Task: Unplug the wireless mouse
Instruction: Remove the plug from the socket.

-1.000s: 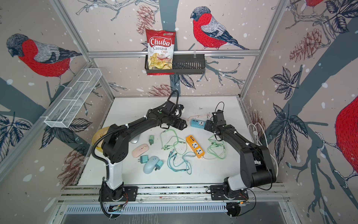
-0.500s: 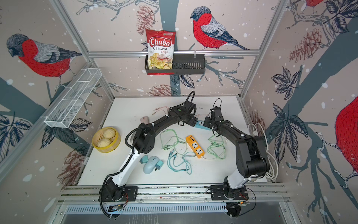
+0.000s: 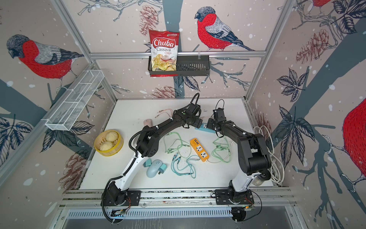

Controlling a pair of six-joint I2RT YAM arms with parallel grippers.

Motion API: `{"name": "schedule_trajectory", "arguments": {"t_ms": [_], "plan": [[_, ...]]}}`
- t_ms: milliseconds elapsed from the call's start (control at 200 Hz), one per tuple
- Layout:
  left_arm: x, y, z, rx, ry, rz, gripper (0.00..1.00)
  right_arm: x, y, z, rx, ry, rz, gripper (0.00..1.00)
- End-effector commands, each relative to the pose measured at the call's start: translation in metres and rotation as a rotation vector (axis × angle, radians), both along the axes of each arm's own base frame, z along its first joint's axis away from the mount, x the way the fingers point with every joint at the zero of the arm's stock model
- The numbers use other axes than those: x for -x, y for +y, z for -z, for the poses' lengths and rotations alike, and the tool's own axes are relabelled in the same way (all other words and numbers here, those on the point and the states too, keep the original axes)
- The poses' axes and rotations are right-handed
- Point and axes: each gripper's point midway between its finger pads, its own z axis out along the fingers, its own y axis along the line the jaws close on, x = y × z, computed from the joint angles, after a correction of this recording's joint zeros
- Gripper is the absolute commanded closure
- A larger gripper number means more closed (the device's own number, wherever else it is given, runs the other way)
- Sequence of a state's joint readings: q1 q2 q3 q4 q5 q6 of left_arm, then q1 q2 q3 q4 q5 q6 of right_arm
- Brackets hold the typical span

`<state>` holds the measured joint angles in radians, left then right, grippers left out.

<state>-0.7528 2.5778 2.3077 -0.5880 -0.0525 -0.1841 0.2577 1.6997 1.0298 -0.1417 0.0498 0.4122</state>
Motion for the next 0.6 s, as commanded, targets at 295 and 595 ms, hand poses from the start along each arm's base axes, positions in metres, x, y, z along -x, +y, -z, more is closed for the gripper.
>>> {"name": "schedule_trajectory", "arguments": {"t_ms": [295, 595], "plan": [[0.026, 0.037, 0.04, -0.196, 0.107, -0.012, 0.14, -0.004, 0.002, -0.023, 0.09, -0.04, 0.034, 0.86], [0.026, 0.035, 0.033, -0.177, 0.101, -0.02, 0.14, -0.003, 0.007, -0.054, 0.087, -0.106, 0.026, 0.88]]}}
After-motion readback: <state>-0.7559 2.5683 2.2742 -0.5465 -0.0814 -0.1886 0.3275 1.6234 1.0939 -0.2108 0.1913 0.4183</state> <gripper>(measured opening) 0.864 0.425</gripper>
